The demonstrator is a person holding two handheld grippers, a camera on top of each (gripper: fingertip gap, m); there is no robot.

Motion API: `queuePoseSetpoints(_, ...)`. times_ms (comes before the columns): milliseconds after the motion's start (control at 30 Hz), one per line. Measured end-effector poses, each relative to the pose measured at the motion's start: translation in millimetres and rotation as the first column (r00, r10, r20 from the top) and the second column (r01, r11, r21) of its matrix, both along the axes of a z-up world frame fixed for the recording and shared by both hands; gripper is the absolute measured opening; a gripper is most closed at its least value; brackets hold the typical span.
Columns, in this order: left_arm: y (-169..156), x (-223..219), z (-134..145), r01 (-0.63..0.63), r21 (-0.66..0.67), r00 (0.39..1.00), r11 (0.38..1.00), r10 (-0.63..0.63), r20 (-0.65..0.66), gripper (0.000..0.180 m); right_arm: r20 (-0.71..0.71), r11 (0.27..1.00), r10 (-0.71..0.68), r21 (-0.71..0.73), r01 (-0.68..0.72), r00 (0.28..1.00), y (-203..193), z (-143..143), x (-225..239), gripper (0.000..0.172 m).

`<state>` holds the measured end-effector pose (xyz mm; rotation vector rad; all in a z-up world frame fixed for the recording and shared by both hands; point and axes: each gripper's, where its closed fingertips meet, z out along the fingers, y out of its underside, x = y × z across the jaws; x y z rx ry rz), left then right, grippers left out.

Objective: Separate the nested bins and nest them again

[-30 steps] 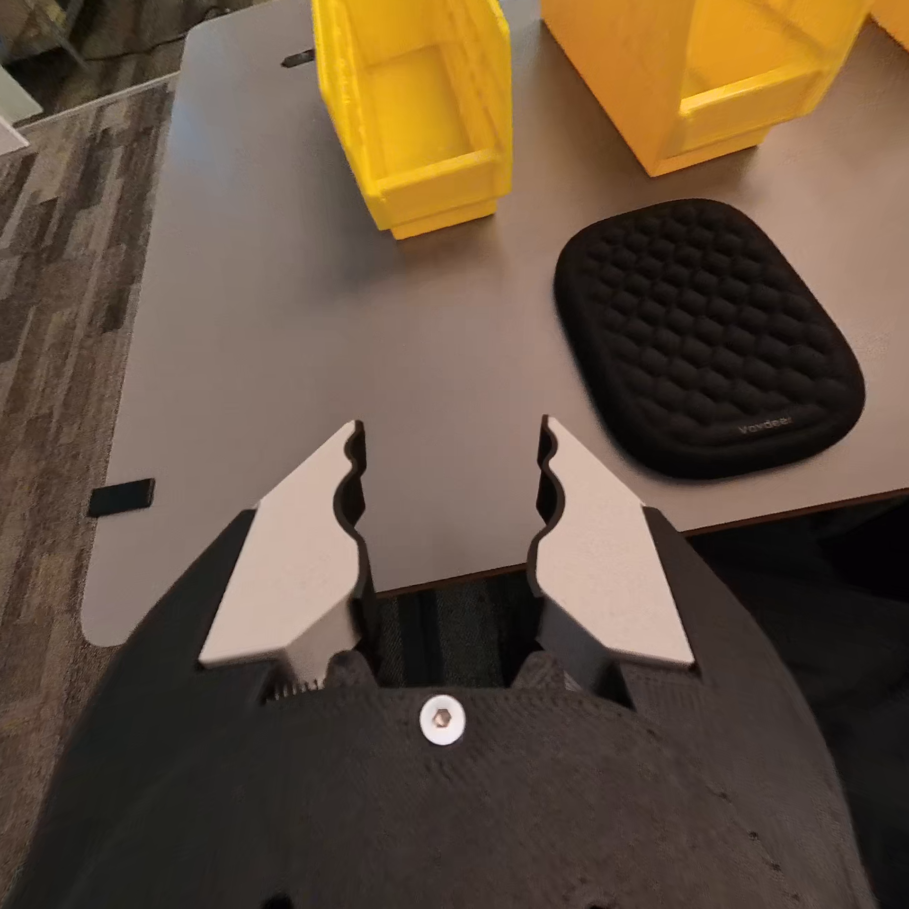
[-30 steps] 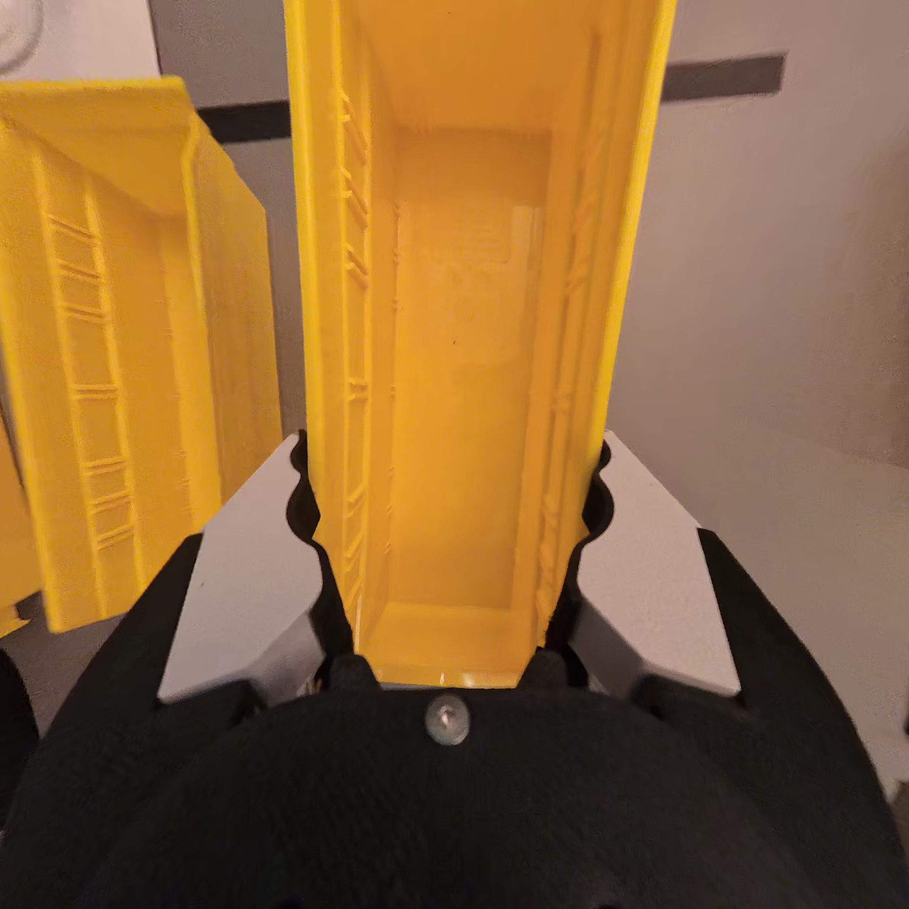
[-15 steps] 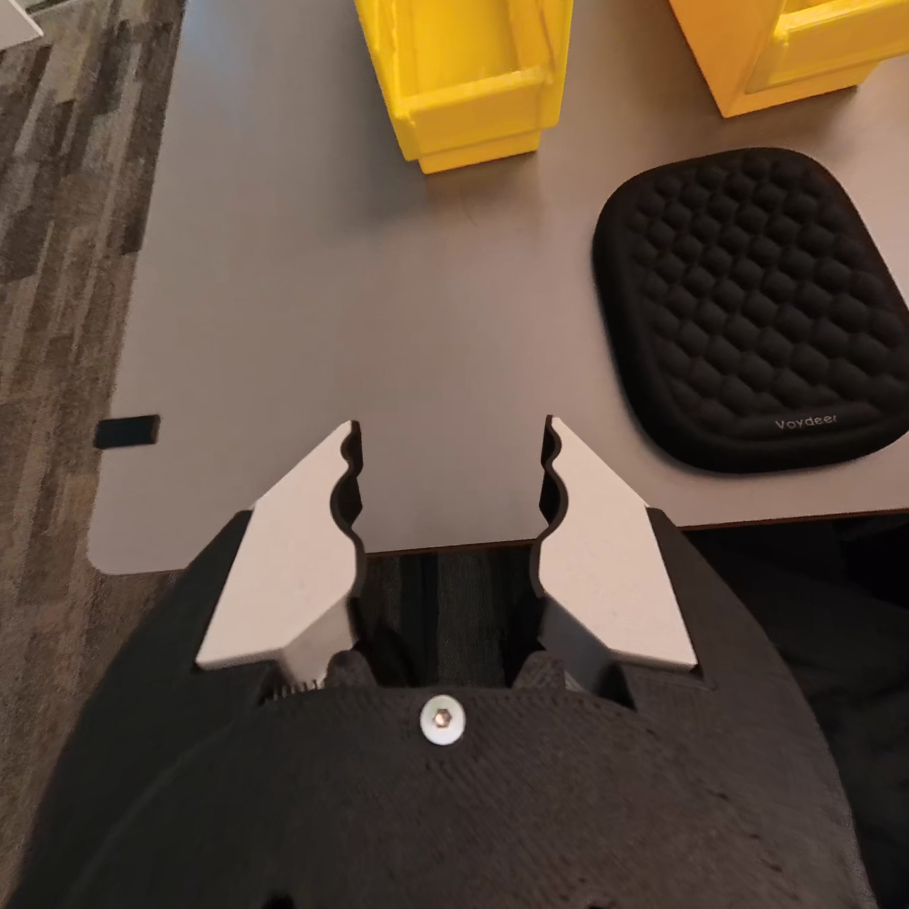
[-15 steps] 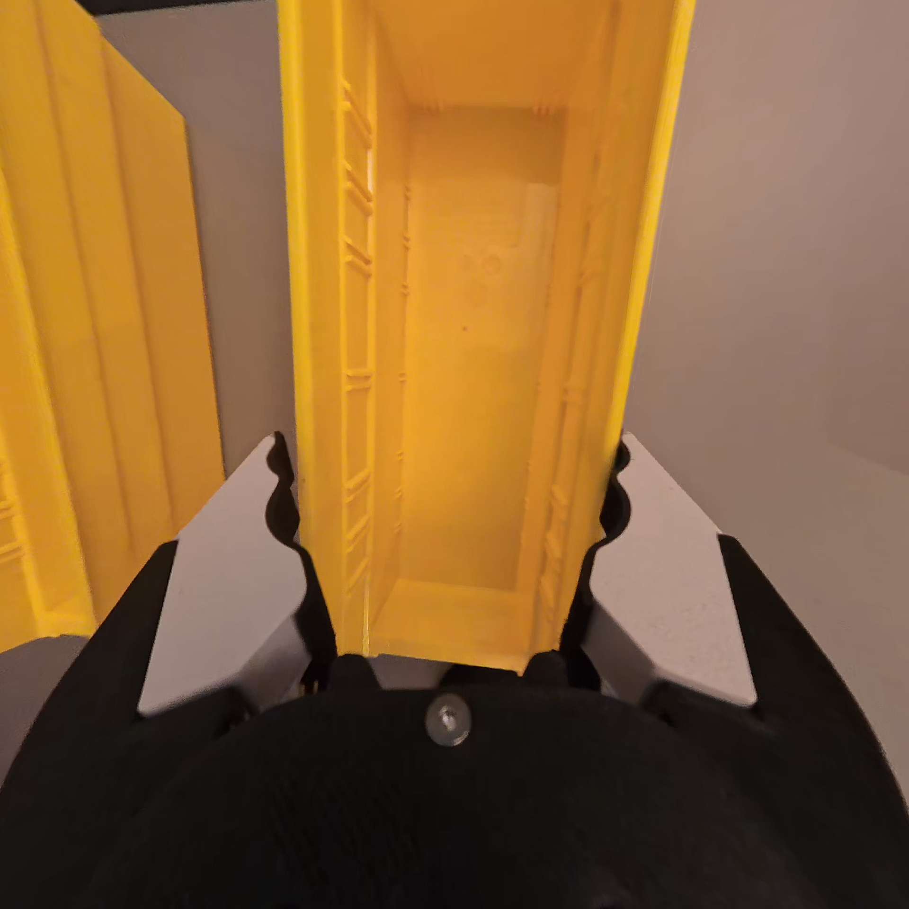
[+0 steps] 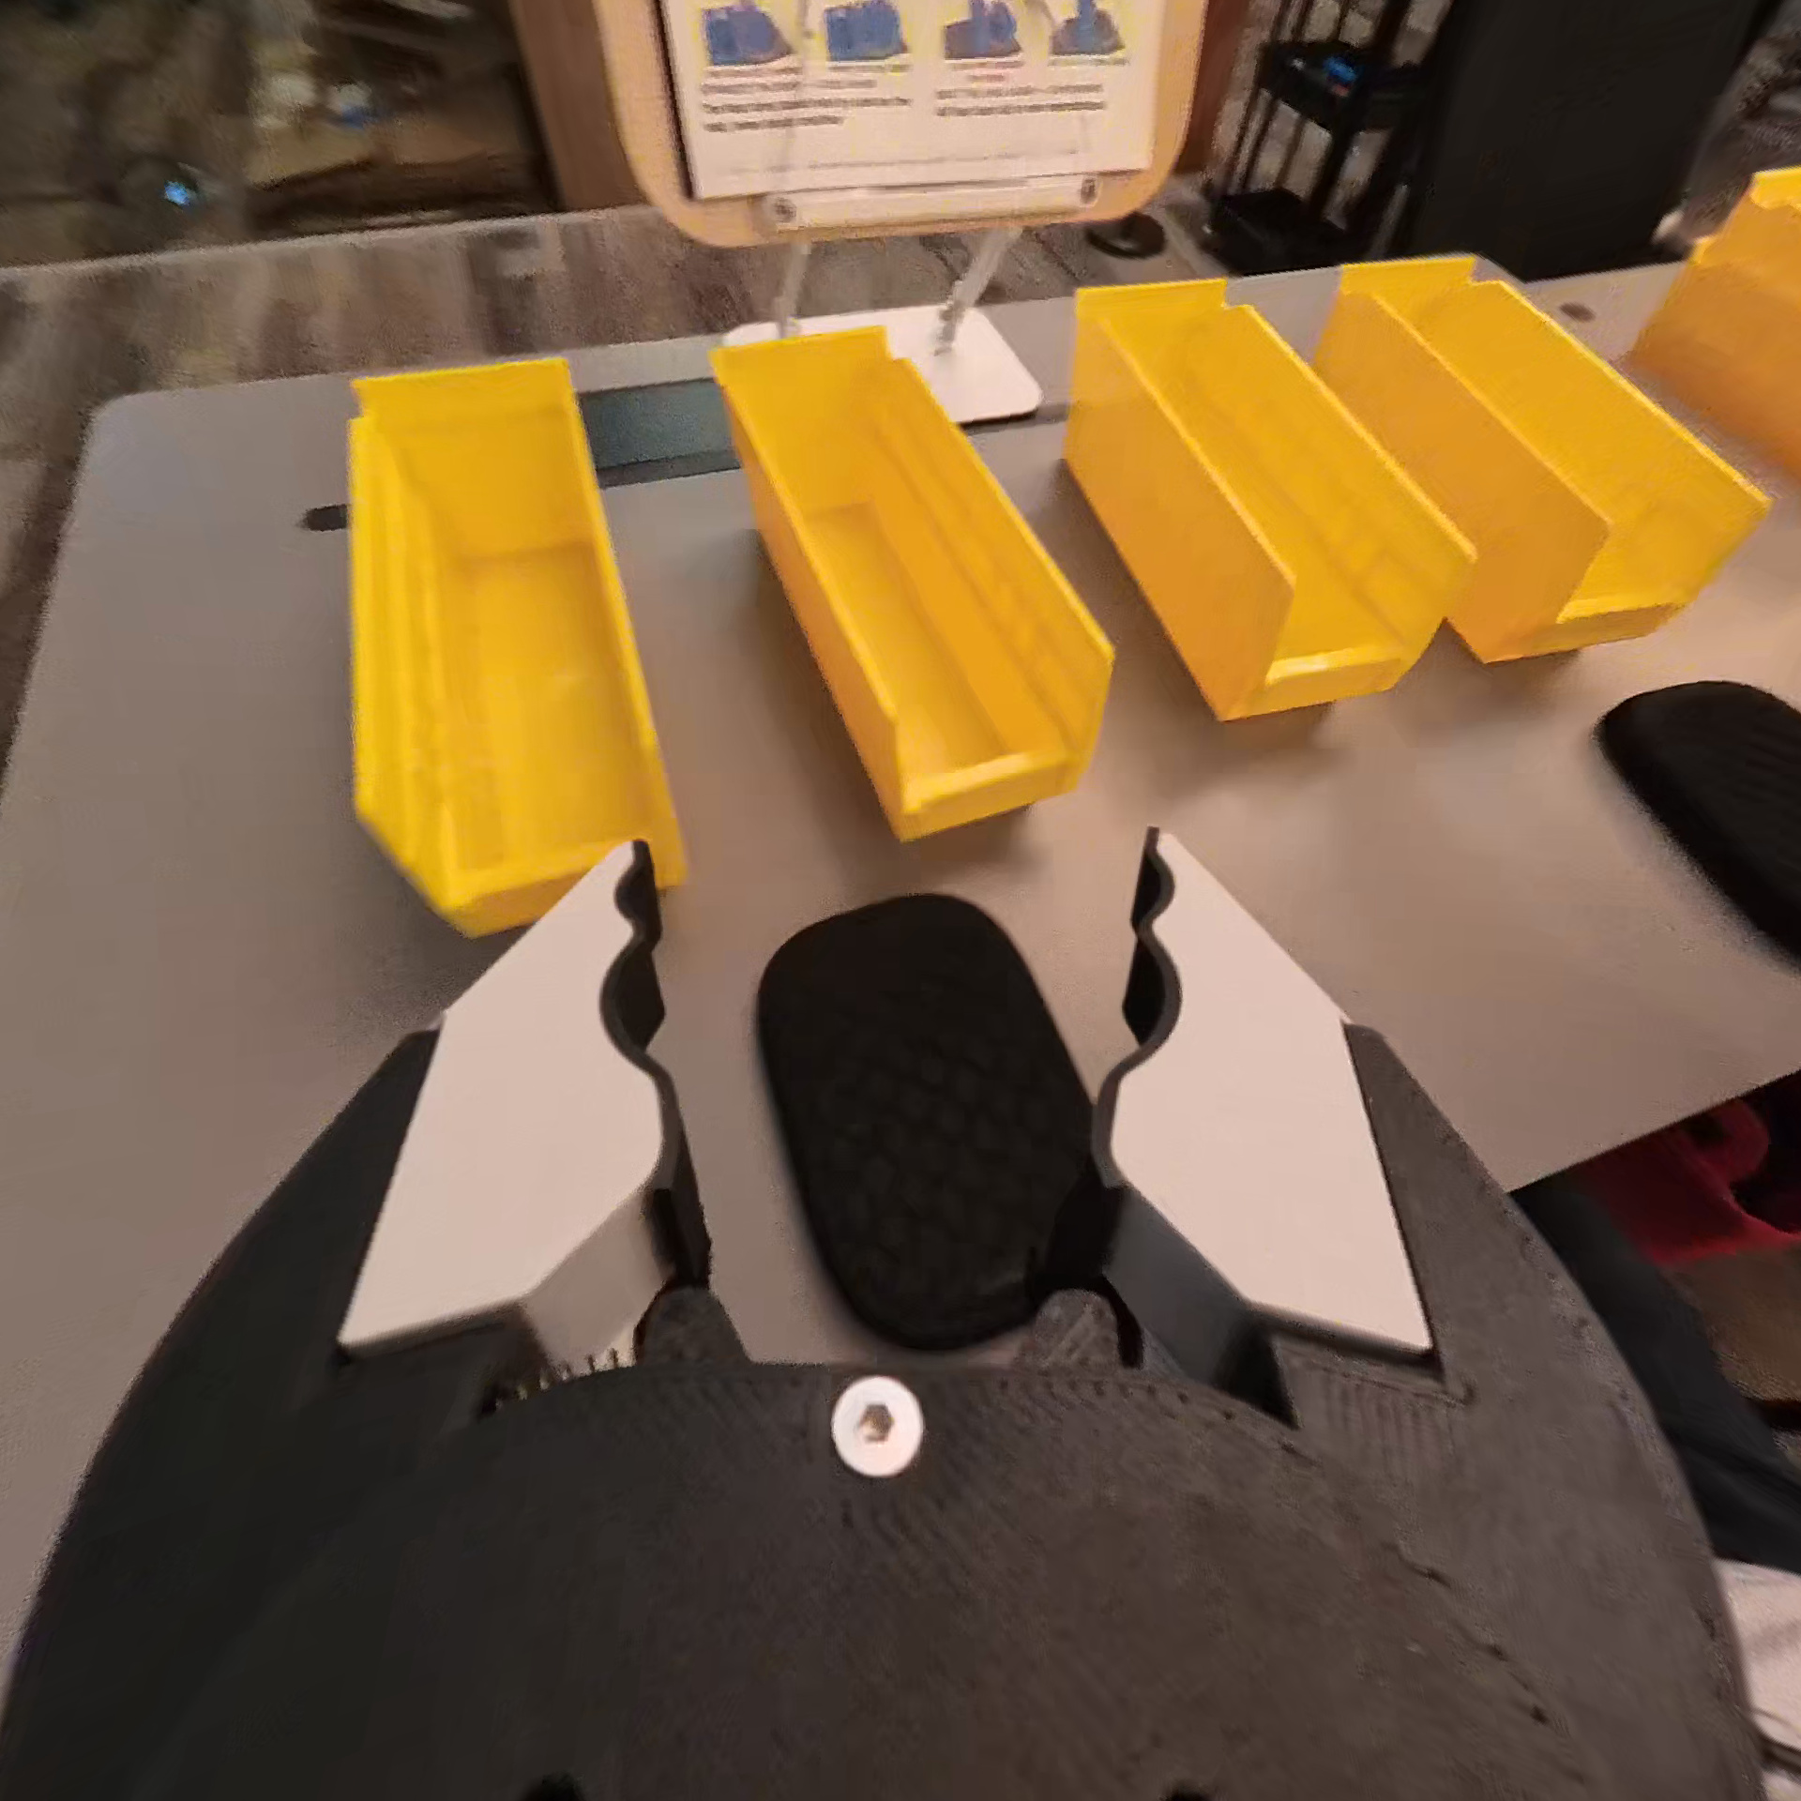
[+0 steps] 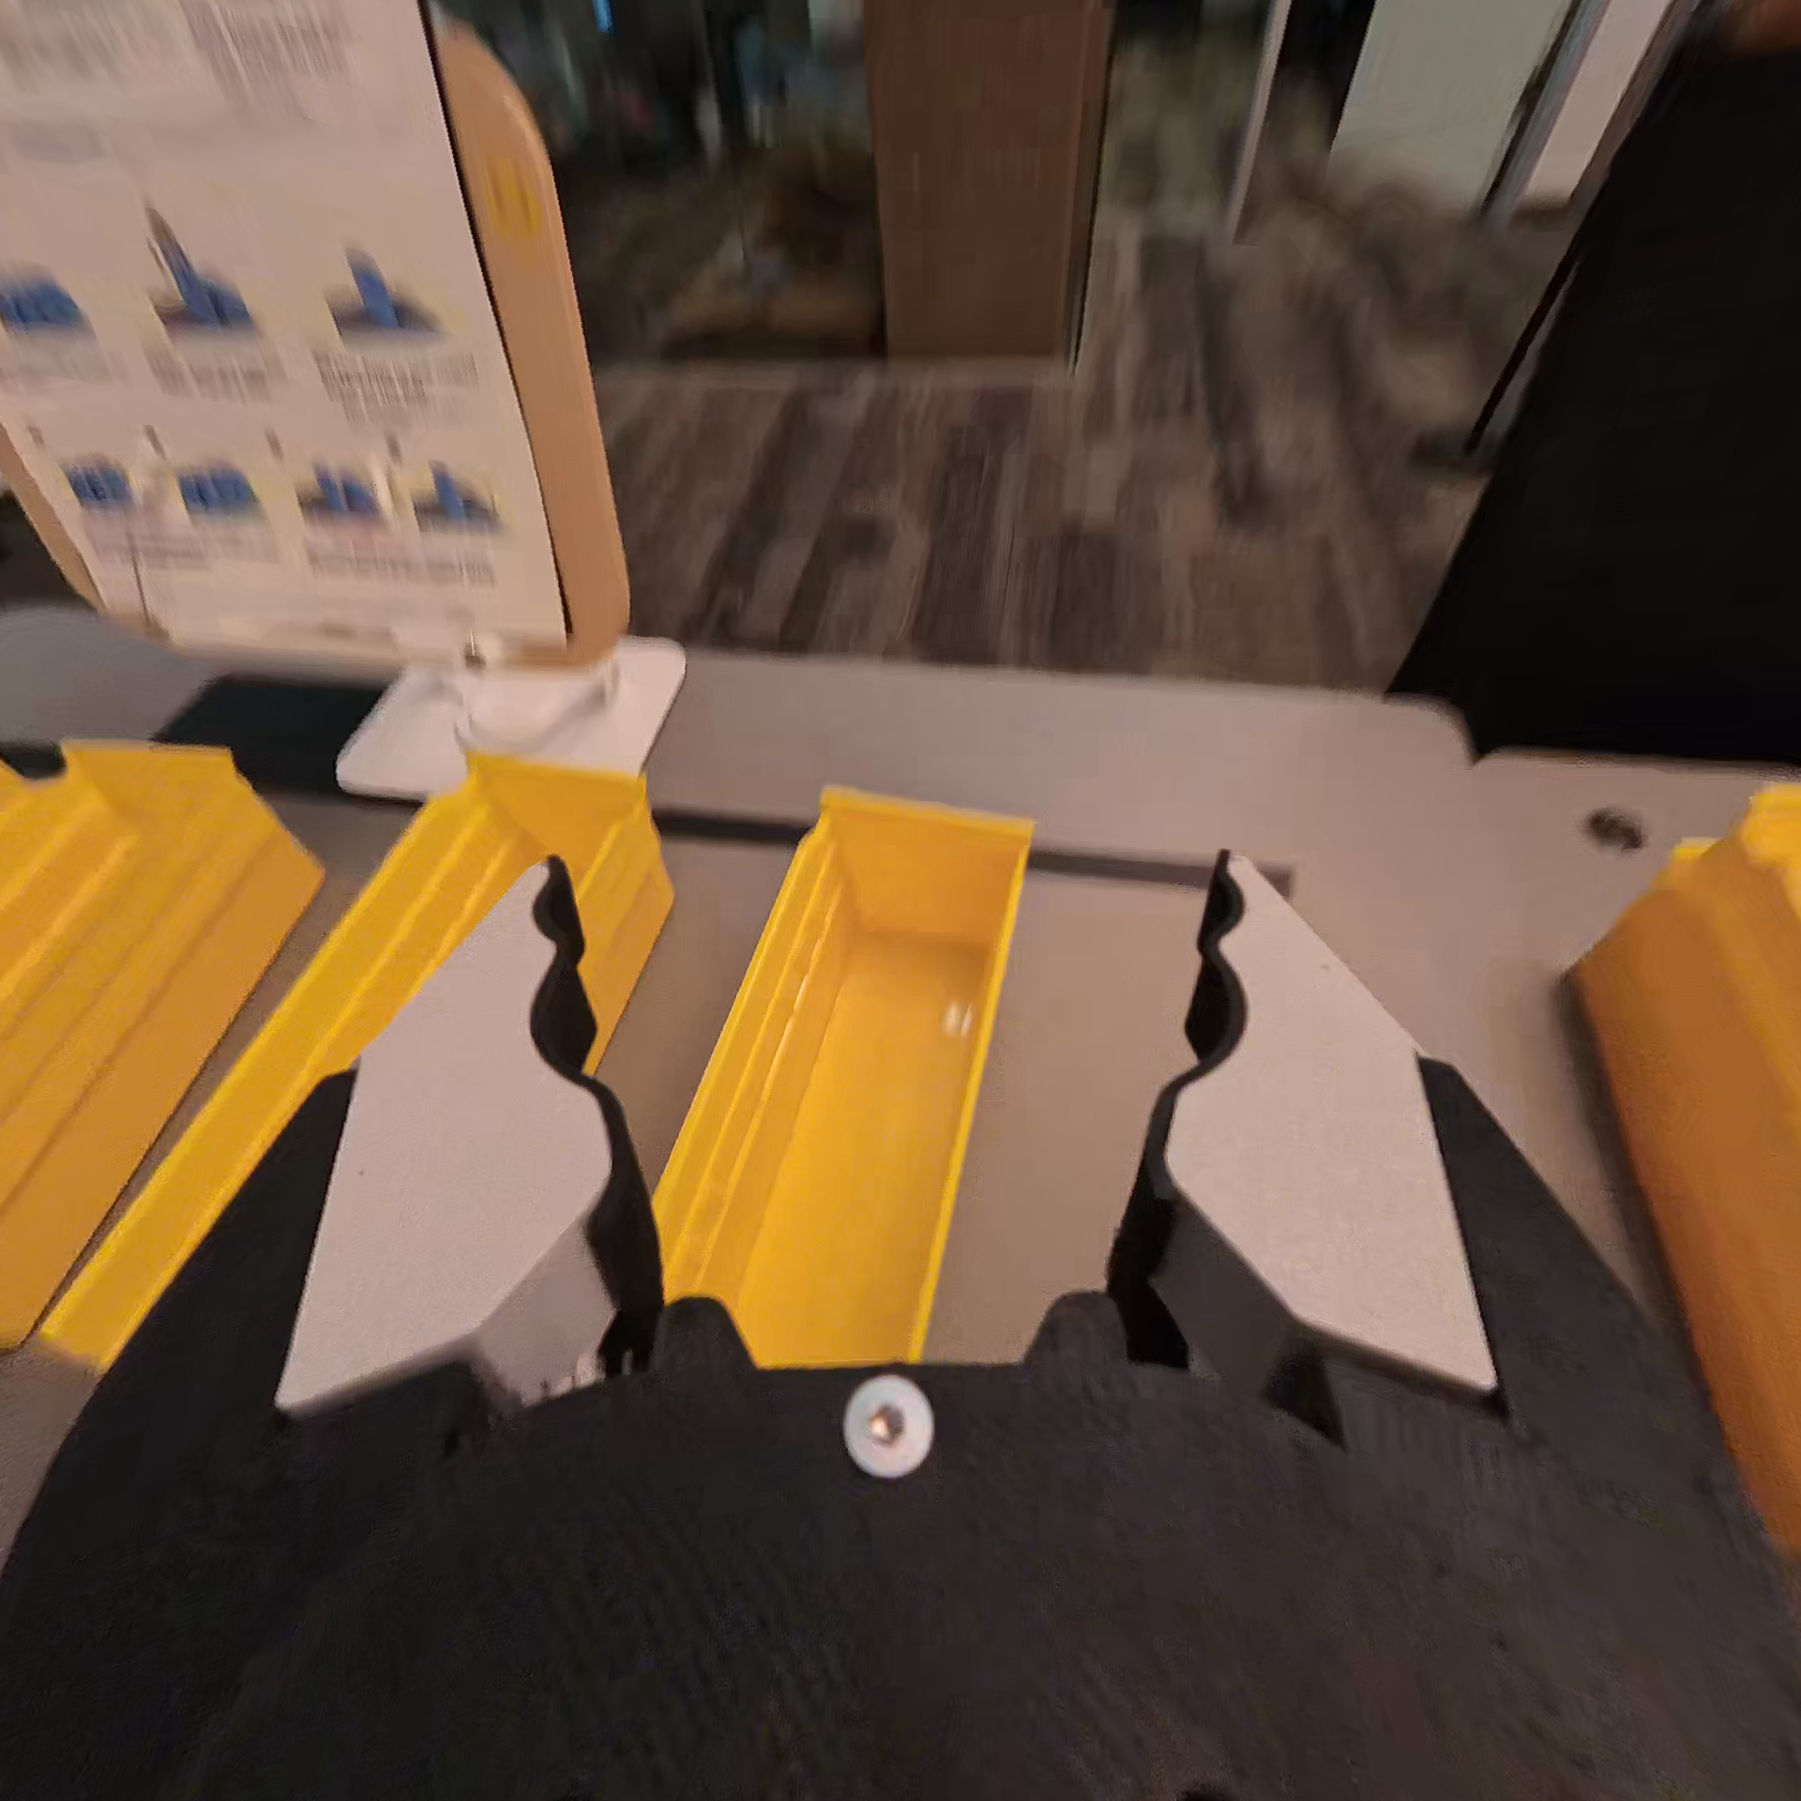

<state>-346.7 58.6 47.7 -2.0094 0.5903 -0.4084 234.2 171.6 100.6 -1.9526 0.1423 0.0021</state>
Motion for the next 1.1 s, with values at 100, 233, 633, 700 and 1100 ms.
queuePoseSetpoints(100, 30, 43, 14, 0.059, -0.044, 0.998, 0.997, -0.059, -0.007, 0.098, 0.088, 0.973, -0.023, 0.230, 0.002, 0.996, -19, 53, 20, 0.126)
queuePoseSetpoints(233, 81, 92, 22, 0.063, -0.087, 0.998, 0.994, -0.065, -0.020, 0.105, 0.204, 0.885, -0.102, 0.466, -0.005, 0.974, -49, 102, 41, 0.133)
queuePoseSetpoints(633, 211, 161, -78, -0.168, -0.428, 0.945, 0.888, 0.022, -0.326, 0.147, 0.060, 0.793, -0.037, 0.609, -0.007, 0.998, -53, 80, 78, 0.127)
queuePoseSetpoints(700, 222, 162, -91, -0.217, -0.448, 0.928, 0.867, 0.042, -0.370, 0.149, 0.032, 0.799, -0.026, 0.601, 0.001, 0.999, -48, 72, 85, 0.127)
queuePoseSetpoints(1100, 229, 145, -148, -0.453, -0.526, 0.811, 0.720, 0.088, -0.578, 0.140, -0.108, 0.860, 0.177, 0.501, -0.100, 0.978, -25, 40, 83, 0.109)
